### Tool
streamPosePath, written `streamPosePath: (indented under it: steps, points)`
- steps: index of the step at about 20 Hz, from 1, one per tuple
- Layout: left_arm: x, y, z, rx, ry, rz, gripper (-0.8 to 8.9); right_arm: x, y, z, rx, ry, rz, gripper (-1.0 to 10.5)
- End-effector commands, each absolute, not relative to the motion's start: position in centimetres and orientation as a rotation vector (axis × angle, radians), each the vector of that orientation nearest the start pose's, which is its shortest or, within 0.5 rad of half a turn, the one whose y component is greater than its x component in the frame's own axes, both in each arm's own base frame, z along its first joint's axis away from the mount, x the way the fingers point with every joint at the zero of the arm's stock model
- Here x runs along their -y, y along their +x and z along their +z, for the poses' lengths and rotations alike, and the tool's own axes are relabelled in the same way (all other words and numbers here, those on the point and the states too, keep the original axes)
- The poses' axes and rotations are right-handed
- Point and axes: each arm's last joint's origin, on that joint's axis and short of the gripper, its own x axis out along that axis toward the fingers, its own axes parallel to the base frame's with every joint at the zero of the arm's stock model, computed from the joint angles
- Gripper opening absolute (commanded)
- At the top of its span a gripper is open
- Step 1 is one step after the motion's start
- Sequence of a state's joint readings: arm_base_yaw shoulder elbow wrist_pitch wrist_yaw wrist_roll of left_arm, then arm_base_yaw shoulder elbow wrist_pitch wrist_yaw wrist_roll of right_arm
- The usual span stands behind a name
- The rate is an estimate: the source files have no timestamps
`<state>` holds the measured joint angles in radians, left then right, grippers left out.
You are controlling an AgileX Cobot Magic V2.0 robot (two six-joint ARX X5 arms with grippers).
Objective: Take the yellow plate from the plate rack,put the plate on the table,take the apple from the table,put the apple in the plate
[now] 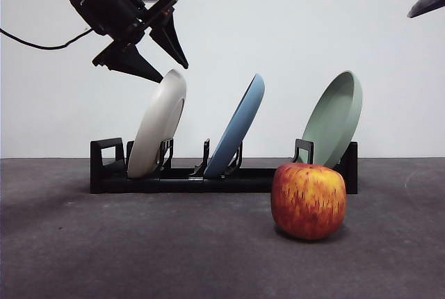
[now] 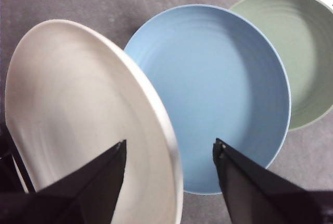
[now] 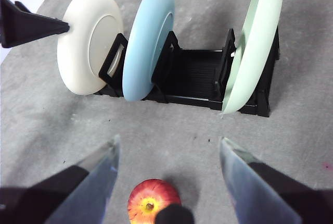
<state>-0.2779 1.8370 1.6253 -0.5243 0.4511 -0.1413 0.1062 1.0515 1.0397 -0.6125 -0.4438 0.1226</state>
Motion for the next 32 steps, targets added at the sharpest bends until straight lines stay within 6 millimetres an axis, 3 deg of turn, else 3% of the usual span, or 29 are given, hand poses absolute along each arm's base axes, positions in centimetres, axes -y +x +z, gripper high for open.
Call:
streamPosePath:
  steps: [1, 4, 9, 13, 16, 20, 24, 28, 32]
  points:
    - [12.7, 39.4, 30.1, -0.778, -0.181, -0.653, 1.32, -3.5, 20.9, 33.6, -0.647, 0.213, 0.5, 3.2]
    - [12.7, 39.4, 30.1, -0.785, -0.179, -0.654, -0.12, -3.5, 20.9, 33.6, -0.647, 0.213, 0.5, 3.2]
    - [12.7, 39.4, 30.4, -0.762, -0.179, -0.66, -0.09, -3.5, 20.9, 33.6, -0.647, 0.213, 0.498, 3.2]
    - [12.9, 39.0, 33.3, -0.726, -0.201, -0.744, -0.09, -3.5, 20.9, 33.6, -0.648, 0.213, 0.497, 3.2]
    - [13.6, 37.5, 36.6, -0.678, -0.152, -0.785, -0.09, -3.5, 20.9, 33.6, -0.649, 0.213, 0.497, 3.2]
    - [14.2, 33.8, 40.7, -0.658, -0.044, -0.855, -0.09, -3.5, 20.9, 33.6, -0.65, 0.214, 0.497, 3.2]
    - [14.3, 27.5, 43.6, -0.673, 0.164, -0.822, -0.08, -3.5, 20.9, 33.6, -0.65, 0.213, 0.497, 3.2]
    - [14.4, 21.1, 45.6, -0.699, 0.341, -0.76, -0.09, -3.5, 20.9, 33.6, -0.65, 0.213, 0.497, 3.2]
    - [15.5, 17.3, 45.7, -0.748, 0.457, -0.769, -0.08, -3.5, 20.9, 33.6, -0.65, 0.213, 0.497, 3.2]
